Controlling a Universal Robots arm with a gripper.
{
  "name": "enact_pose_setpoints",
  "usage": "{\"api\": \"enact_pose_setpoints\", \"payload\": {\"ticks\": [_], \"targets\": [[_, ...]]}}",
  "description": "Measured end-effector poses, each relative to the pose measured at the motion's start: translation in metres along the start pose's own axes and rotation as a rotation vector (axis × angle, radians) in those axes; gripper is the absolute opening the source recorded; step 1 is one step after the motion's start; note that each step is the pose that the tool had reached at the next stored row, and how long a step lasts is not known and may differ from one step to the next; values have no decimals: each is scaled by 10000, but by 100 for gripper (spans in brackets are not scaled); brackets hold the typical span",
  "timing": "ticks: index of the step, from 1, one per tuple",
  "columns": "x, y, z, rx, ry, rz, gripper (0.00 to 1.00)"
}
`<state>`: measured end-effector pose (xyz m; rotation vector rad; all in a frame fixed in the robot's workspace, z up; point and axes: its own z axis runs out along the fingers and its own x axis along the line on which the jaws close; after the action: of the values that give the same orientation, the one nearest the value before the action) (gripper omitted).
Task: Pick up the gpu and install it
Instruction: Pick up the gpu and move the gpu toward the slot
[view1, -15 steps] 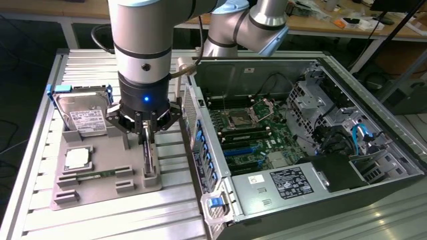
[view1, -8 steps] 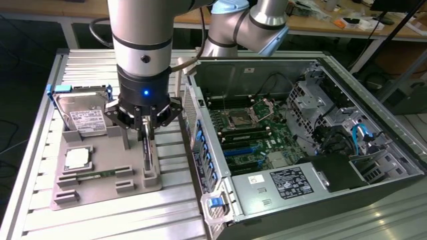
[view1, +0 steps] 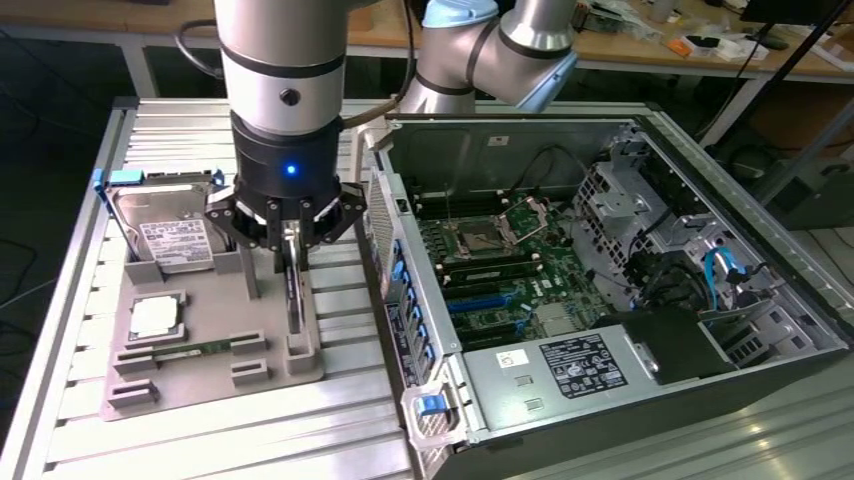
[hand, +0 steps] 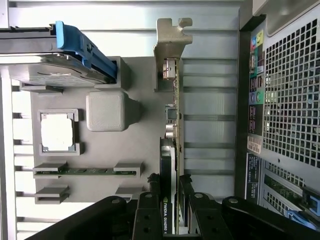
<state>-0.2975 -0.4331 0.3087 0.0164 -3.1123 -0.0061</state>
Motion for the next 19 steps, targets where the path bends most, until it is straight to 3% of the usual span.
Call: {"api": "enact_pose_setpoints", "payload": {"ticks": [19], "targets": [[11, 3, -375, 0, -1, 0, 27]]}}
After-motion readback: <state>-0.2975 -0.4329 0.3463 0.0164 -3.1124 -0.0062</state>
